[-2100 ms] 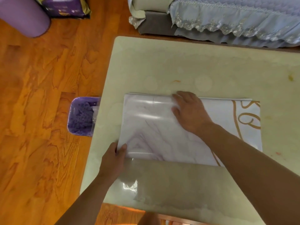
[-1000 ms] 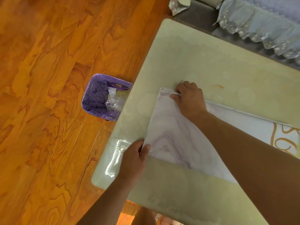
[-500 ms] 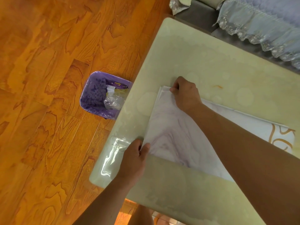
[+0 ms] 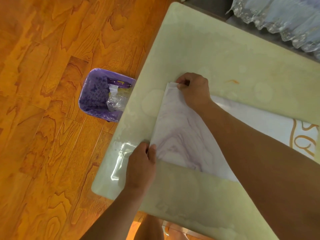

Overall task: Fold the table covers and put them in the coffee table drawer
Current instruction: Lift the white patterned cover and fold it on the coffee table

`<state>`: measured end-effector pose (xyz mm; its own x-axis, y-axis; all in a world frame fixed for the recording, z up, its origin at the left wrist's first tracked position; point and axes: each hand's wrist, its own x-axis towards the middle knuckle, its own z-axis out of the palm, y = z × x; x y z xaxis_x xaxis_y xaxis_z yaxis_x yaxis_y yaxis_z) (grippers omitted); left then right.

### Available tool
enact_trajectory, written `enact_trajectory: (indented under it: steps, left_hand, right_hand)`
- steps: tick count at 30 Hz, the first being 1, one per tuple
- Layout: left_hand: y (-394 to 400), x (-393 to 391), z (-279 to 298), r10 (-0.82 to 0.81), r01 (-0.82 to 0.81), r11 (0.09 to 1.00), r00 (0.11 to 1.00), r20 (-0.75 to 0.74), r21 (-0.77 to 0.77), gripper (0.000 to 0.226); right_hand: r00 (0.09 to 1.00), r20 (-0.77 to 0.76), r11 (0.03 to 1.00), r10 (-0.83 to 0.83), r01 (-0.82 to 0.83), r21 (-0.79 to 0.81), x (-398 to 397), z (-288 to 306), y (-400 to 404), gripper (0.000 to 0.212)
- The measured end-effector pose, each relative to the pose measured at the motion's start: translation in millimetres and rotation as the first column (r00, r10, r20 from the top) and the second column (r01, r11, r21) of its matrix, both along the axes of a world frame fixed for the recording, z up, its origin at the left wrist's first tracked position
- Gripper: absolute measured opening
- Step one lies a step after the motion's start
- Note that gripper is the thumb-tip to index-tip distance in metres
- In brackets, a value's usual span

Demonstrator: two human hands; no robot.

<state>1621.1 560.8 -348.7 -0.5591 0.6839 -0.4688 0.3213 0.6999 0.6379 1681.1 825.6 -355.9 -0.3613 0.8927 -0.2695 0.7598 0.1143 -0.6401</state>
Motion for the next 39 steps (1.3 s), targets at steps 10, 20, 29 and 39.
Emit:
enact_trajectory:
  steps: [10,20,29,39]
  left_hand:
    - [63.0,55.8,-13.1,-0.726,0.798,0.59,0.461,-0.51,-0.119,0.056]
    - [63.2,57.9,-27.6,-0.695,0.788,0.593,0.395,-0.602,-0.167,0.056]
    - [63.0,63.2,-28.2,-0.638,0.771,0.618,0.381,-0.669,-0.15,0.054]
    - [170.3,128.8,3.6,-0.697,0.916,0.39,0.227,-0.68,-0.093,0.058]
  right_hand:
    - [0.996,-0.015,0.994,0.087,-0.086,0.063,8.2,-10.5,3.4,0.015]
    - [0.861,0.462,0.894,-0.212,-0.02,0.449,226.0,2.7,-144.7,0.049]
    - [0.688,0.612,0.921,-0.389,0.303,0.245,322.6,-22.2,-127.7,0.066]
    - [0.682,0.621,0.922,-0.387,0.311,0.233,324.8,-20.2,-126.8,0.068]
